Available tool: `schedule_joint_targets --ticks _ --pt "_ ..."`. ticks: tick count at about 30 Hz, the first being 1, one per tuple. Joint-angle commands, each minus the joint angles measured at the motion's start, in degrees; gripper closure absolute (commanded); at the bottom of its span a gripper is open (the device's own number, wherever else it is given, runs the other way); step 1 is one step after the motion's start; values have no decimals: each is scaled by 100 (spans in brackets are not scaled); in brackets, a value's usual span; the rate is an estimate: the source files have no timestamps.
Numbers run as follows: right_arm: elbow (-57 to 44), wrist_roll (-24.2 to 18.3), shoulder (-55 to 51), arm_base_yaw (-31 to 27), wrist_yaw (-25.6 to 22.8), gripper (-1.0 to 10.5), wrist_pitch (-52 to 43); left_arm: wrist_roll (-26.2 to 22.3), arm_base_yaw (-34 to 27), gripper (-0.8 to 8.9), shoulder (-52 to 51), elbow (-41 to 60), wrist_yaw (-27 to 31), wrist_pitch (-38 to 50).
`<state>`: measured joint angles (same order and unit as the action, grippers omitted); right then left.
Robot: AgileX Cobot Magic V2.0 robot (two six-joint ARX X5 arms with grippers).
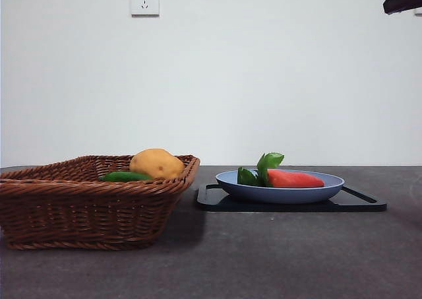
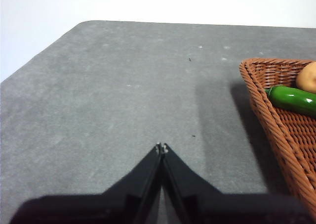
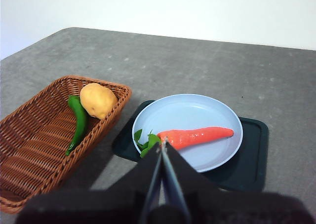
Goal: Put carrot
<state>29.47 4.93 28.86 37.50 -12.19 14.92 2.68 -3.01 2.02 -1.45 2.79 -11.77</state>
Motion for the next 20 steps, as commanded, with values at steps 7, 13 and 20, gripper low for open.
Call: schedule_joint_targets --ticks 7,13,20 --pt "46 57 4 39 -20 943 -68 52 -20 805 -20 28 -4 15" --pt "46 57 4 39 -20 943 -68 52 -20 805 -17 28 -4 15" --pt "37 -1384 -529 -210 -323 943 129 52 -20 805 -20 28 -4 15"
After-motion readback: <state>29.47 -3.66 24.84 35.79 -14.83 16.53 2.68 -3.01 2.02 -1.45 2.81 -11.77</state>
